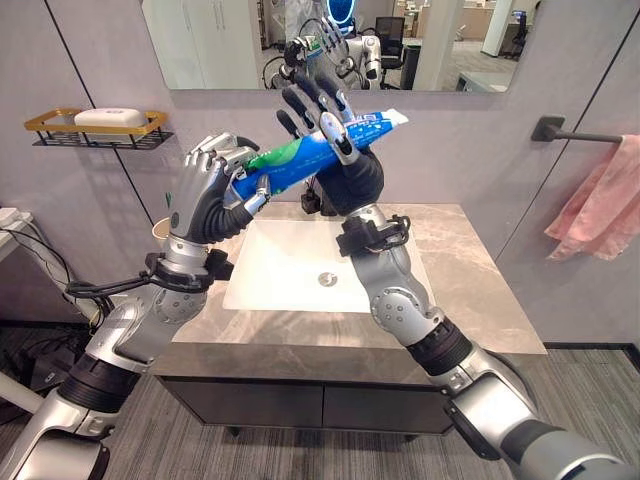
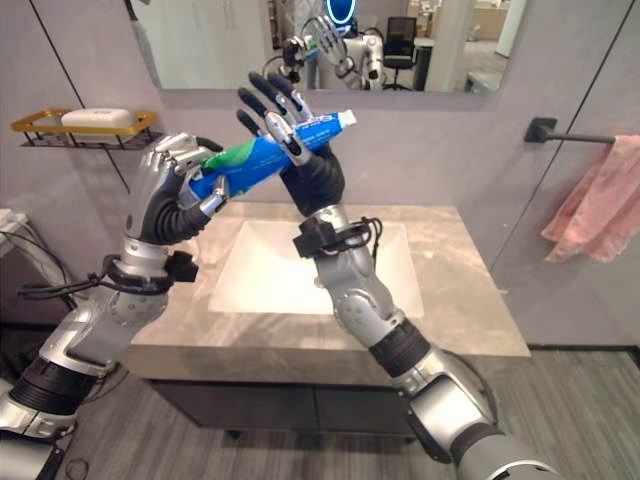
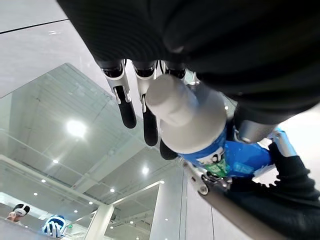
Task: Put brush and paste in cup on sink, flatten towel.
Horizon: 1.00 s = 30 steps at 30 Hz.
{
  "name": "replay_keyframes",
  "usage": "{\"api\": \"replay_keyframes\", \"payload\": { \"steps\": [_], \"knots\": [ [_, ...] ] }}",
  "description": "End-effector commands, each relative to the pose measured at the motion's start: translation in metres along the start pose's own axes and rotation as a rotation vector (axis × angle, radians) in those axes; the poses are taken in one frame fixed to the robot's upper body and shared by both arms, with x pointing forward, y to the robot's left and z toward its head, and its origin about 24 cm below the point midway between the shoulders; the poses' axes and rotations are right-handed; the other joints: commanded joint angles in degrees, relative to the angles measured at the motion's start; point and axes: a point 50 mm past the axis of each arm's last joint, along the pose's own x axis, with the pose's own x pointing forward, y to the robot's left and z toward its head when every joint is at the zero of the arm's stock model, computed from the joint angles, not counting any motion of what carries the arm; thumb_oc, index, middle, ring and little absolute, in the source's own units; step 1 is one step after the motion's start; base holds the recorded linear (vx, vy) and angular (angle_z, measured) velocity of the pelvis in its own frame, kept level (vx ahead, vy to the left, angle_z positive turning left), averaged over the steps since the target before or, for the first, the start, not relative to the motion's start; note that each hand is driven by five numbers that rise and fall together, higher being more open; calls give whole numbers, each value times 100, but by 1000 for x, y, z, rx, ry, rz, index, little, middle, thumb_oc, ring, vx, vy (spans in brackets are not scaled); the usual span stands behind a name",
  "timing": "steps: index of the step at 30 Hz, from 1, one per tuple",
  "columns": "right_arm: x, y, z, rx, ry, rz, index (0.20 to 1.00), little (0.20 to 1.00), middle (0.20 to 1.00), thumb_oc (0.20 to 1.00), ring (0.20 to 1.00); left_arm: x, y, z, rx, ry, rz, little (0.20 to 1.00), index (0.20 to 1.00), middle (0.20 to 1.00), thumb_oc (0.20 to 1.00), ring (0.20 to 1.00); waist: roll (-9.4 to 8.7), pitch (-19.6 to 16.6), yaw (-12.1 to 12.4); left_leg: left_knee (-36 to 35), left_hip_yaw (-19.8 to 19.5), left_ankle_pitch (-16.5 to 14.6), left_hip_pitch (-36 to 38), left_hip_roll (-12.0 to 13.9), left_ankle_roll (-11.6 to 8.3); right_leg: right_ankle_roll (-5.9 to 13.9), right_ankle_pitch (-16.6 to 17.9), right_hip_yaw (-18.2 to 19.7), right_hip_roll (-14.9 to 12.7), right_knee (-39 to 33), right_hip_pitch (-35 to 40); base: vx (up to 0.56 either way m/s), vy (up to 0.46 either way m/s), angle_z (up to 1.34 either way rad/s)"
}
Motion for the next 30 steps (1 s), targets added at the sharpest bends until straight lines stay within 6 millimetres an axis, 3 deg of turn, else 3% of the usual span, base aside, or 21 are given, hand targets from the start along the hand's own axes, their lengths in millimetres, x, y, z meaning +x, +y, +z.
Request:
{"api": "replay_keyframes", "payload": {
  "steps": [1,5,6,7,8,13,19,25,27,30],
  "knots": [
    [14,20,26,36,-153,82,200,200,200,200,200,9,19,-19,54,62,46,200,200,200,200,200,-284,-3,120,25,-142,-389,544,-24,-127,239,879,193,-203,14,-381,-12,-37,1],
    [13,17,26,38,-154,66,200,200,200,200,200,9,15,-19,31,70,41,200,200,200,200,200,-257,1,121,25,-160,-368,535,-1,-149,228,869,172,-183,15,-378,-1,-16,1],
    [13,16,26,36,-158,61,200,200,200,200,200,8,15,-18,26,74,42,241,241,241,241,241,-253,3,121,25,-155,-367,536,7,-153,225,864,169,-183,16,-377,-3,-44,2],
    [12,16,27,37,-161,56,200,200,200,200,200,7,13,-18,23,77,43,724,724,724,724,724,-244,3,120,25,-158,-365,536,13,-157,218,860,164,-180,15,-376,-3,-31,1],
    [12,15,28,37,-171,49,200,200,200,200,200,7,13,-18,25,80,53,1000,1000,1000,1000,1000,-232,9,114,25,-165,-363,536,13,-159,210,851,169,-172,20,-369,0,0,0],
    [3,7,35,36,-235,-26,200,200,200,200,200,-2,9,-18,6,120,83,1000,1000,1000,1000,1000,-180,36,101,25,-218,-350,535,45,-171,172,801,147,-143,38,-347,3,-44,3],
    [-15,-10,29,60,-251,-139,200,200,200,200,200,-29,6,-23,-27,208,68,1000,1000,1000,1000,1000,-109,95,152,25,-292,-317,526,82,-177,108,700,94,-95,143,-351,1,-56,3],
    [-41,-28,23,18,-196,-219,200,200,200,200,200,-83,4,-39,-54,428,27,1000,1000,1000,1000,1000,-81,268,288,25,-457,-155,447,172,-234,-4,556,-24,3,273,-387,-18,-76,8],
    [-47,-31,26,-20,-189,-225,200,200,200,200,200,-90,4,-40,-116,471,63,1000,1000,1000,1000,1000,-82,331,336,25,-545,-88,384,204,-266,-39,519,-86,36,300,-408,-31,-83,26],
    [-56,-39,27,-48,-182,-264,200,200,200,200,200,-115,2,-44,-367,657,237,1000,1000,1000,1000,1000,-77,391,389,25,-664,20,270,245,-324,-91,481,-210,79,322,-435,-38,-85,32]
  ]
}}
